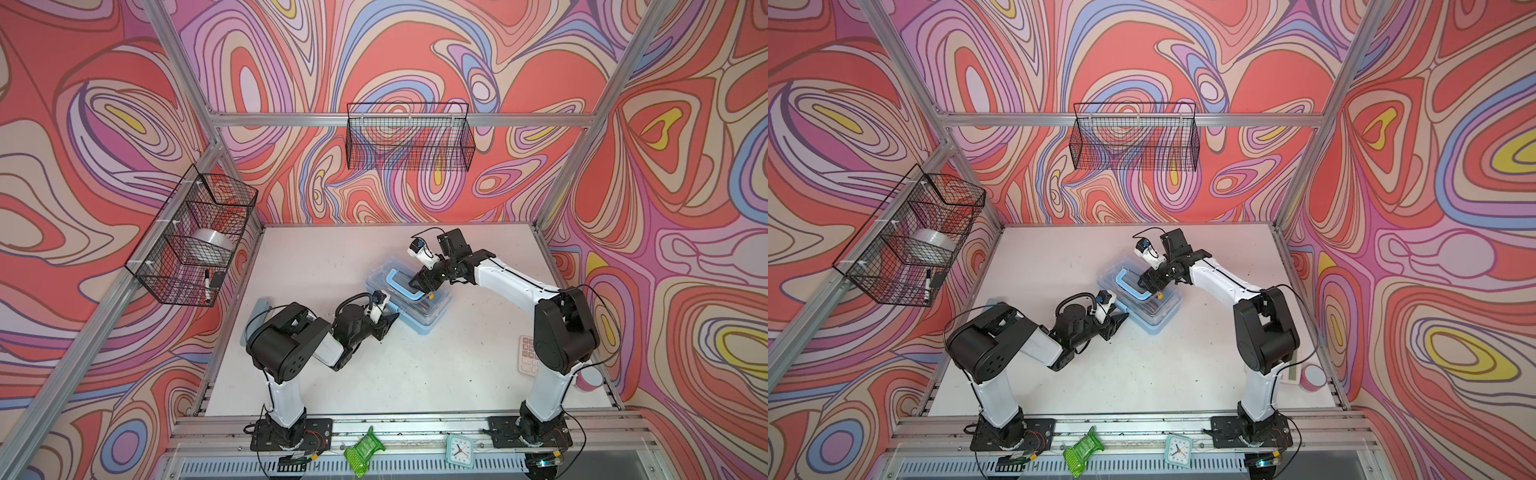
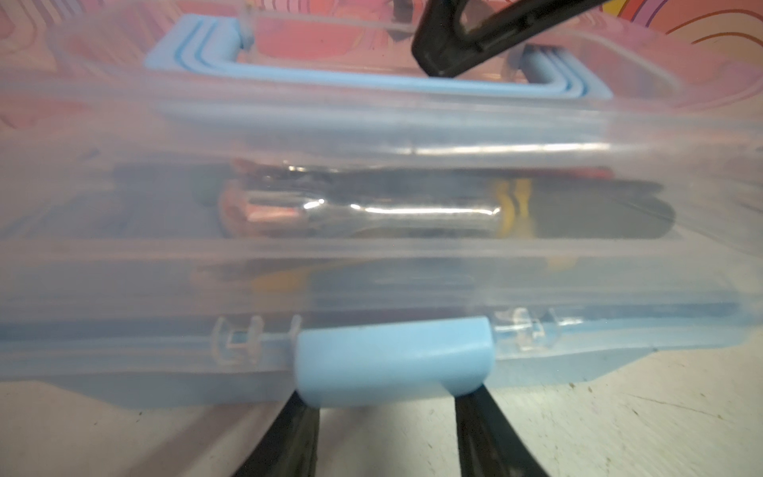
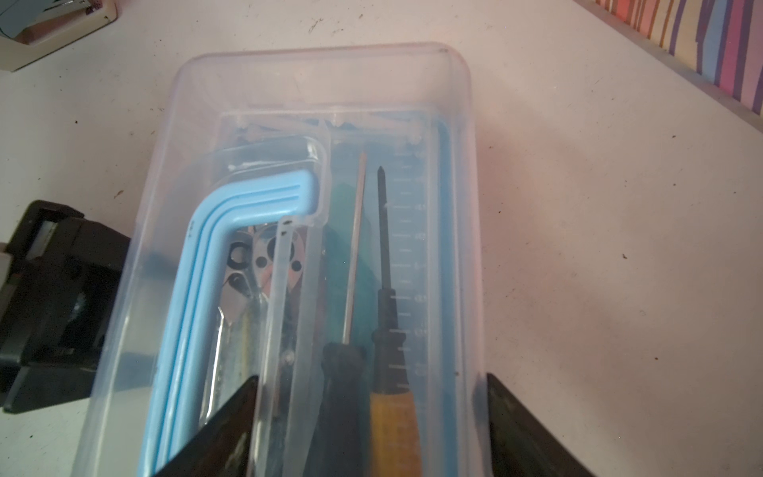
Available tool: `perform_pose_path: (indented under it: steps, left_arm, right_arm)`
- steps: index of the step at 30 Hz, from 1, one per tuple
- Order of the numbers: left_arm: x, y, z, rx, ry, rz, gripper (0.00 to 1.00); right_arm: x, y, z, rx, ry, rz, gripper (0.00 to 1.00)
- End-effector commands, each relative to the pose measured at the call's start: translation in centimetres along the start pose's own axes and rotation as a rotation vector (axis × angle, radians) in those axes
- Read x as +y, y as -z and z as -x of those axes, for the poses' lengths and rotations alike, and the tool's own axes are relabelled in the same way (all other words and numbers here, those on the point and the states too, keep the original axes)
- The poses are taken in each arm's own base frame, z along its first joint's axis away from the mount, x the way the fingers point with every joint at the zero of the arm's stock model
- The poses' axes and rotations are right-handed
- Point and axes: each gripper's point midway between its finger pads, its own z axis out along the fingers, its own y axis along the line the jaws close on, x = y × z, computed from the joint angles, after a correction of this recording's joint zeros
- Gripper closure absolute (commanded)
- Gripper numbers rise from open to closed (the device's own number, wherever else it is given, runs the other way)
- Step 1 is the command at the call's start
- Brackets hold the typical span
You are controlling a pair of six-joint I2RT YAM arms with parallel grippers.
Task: Pack the tool kit
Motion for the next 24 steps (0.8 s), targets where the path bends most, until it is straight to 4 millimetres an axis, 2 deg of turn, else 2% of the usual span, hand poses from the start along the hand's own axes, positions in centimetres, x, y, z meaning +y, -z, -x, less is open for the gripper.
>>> perform_pose_path:
  steps: [1, 14, 18, 19, 24]
  left_arm:
    - [0.3, 0.0, 3.0, -0.059, -0.005, 0.021, 0.64]
    - [-0.1, 0.2, 3.8, -0.014, 0.021, 0.002, 0.63]
    - [-0.4, 0.5, 3.4, 0.019, 0.030, -0.006, 0.63]
    - [-0.3, 0.2, 4.9, -0.007, 0.021, -0.007, 0.63]
    - [-0.5, 0.4, 5.4, 0.019, 0.017, -0.015, 0.63]
  right_arm:
    - [0.9, -1.4, -4.2, 0.131, -0.025, 0.031, 0.29]
    - [0.9, -1.2, -4.2, 0.121, -0.028, 0.026, 0.29]
    - [1.1, -1.0, -4.1, 0.112, -0.026, 0.028, 0.29]
    - [1.1, -1.0, -4.1, 0.111, -0.025, 0.028, 0.28]
    - [1.1, -1.1, -4.2, 0.106, -0.026, 0.031, 0.28]
